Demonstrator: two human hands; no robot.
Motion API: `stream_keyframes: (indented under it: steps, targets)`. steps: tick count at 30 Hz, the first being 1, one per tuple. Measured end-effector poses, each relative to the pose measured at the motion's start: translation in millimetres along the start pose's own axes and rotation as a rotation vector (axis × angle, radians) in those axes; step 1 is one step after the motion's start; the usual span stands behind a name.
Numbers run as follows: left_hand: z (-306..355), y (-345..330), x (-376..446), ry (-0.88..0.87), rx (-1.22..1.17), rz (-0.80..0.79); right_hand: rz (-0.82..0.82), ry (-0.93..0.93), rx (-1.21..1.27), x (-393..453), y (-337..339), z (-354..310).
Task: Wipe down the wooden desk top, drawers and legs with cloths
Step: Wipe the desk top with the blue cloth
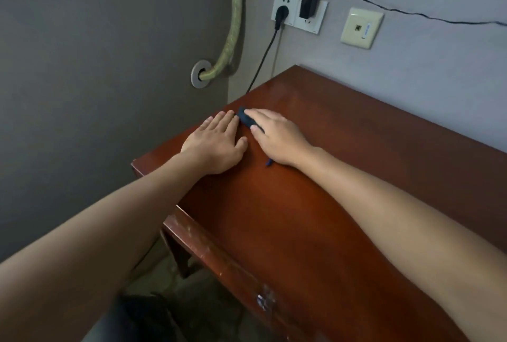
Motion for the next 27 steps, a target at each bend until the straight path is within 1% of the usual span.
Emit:
stream_keyframes:
  steps: [5,10,19,23,27]
  targets:
    - [2.9,-16.0,-40.8,-0.033,0.061,-0.013,-0.013,-0.047,-0.008,-70.5,-6.6,-18.7]
    - [2.6,-31.8,-72.3,-0.055,0.098,-0.01,0.004,-0.135,-0.016,-112.4,-8.3,-27.5]
    - [4.2,-38.0,-90.3,-0.082,0.127,0.009,0.013,-0.246,-0.035,-159.0,-6.4,-40.6]
    - [3.5,-44.6,-92.3,-0.104,0.14,0.055,-0.004,-0.251,-0.059,-162.8,-5.1,-37.1]
    - [2.0,-47.4,-92.5,-0.113,0.143,0.083,0.039,-0.265,-0.034,-165.6,-9.3,-39.3]
Point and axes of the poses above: each hand's wrist, its own x-axis towards the middle knuckle, its own y-axis out of the back of the hand, z = x × y, the point moved 3 cm from there along x, towards the middle knuckle, and after that the axes turned 15 degrees about -z, right-handed, at the moved point
